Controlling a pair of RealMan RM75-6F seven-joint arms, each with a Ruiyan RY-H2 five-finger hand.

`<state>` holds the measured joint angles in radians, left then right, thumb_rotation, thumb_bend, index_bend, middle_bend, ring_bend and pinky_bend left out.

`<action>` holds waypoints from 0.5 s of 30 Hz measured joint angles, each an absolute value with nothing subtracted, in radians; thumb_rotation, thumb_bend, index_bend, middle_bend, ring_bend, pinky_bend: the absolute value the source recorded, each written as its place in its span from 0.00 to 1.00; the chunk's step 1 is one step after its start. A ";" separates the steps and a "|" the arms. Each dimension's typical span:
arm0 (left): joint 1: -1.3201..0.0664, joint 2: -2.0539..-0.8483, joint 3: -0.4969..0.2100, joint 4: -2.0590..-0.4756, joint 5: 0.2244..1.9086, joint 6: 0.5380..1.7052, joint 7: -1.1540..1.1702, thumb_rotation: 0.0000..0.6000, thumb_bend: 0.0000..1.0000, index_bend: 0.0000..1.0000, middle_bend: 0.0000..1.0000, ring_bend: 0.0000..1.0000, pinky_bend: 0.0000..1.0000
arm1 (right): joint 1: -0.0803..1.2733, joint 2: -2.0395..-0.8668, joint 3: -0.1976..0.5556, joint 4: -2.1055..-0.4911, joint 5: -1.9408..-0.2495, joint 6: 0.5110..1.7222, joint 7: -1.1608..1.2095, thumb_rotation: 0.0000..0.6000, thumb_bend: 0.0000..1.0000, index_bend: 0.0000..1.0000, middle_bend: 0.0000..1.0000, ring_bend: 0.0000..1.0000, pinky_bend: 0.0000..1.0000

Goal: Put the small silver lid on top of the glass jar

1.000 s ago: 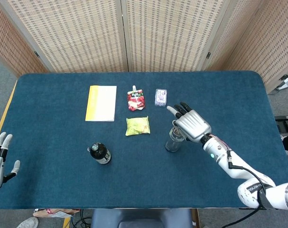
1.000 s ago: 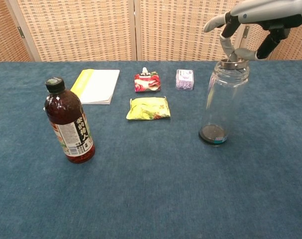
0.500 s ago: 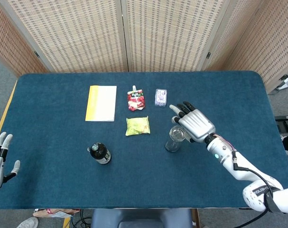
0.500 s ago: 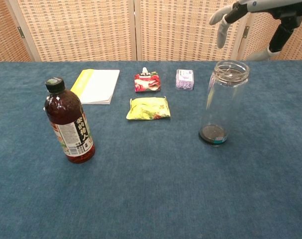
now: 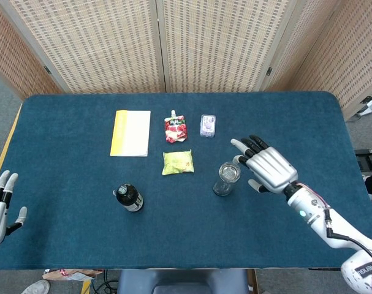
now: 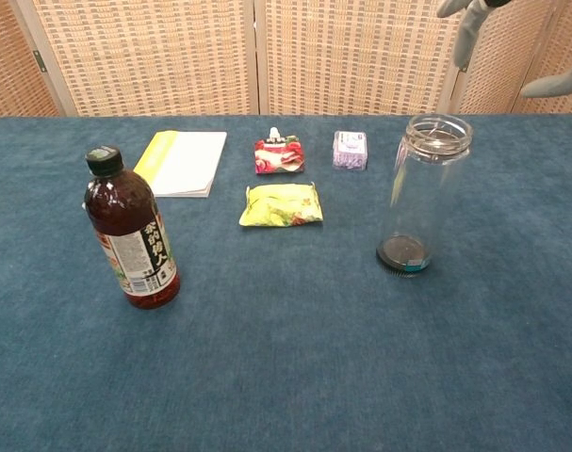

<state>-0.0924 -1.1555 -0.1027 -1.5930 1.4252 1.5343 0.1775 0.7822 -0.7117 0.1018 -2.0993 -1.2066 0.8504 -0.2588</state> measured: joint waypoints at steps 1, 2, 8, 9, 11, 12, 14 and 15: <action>-0.093 -1.157 -0.103 -1.593 1.424 1.532 0.179 1.00 0.35 0.02 0.01 0.00 0.08 | 0.764 -0.706 0.098 -2.101 -1.233 0.866 -0.244 1.00 0.34 0.30 0.00 0.00 0.00; -0.094 -1.157 -0.103 -1.593 1.423 1.530 0.180 1.00 0.35 0.02 0.01 0.00 0.08 | 0.736 -0.699 0.090 -2.100 -1.273 0.893 -0.225 1.00 0.34 0.30 0.00 0.00 0.00; -0.101 -1.156 -0.102 -1.595 1.414 1.510 0.181 1.00 0.35 0.02 0.01 0.00 0.08 | 0.561 -0.709 0.036 -2.032 -1.452 1.101 -0.139 1.00 0.34 0.29 0.00 0.00 0.00; -0.102 -1.155 -0.102 -1.595 1.413 1.506 0.180 1.00 0.35 0.02 0.01 0.00 0.08 | 0.533 -0.720 0.027 -2.008 -1.471 1.138 -0.130 1.00 0.34 0.29 0.00 0.00 0.00; -0.105 -1.154 -0.101 -1.594 1.410 1.495 0.177 1.00 0.35 0.02 0.01 0.00 0.08 | 0.470 -0.755 0.009 -1.941 -1.503 1.221 -0.110 1.00 0.34 0.29 0.00 0.00 0.00; -0.107 -1.154 -0.101 -1.594 1.408 1.489 0.175 1.00 0.35 0.02 0.01 0.00 0.08 | 0.445 -0.775 0.002 -1.909 -1.513 1.255 -0.102 1.00 0.34 0.29 0.00 0.00 0.00; -0.112 -1.153 -0.100 -1.592 1.399 1.472 0.172 1.00 0.35 0.02 0.01 0.00 0.08 | 0.390 -0.826 -0.010 -1.828 -1.527 1.327 -0.085 1.00 0.34 0.29 0.00 0.00 0.00; -0.115 -1.153 -0.100 -1.591 1.394 1.463 0.172 1.00 0.35 0.02 0.01 0.00 0.08 | 0.368 -0.850 -0.013 -1.792 -1.530 1.355 -0.078 1.00 0.34 0.29 0.00 0.00 0.00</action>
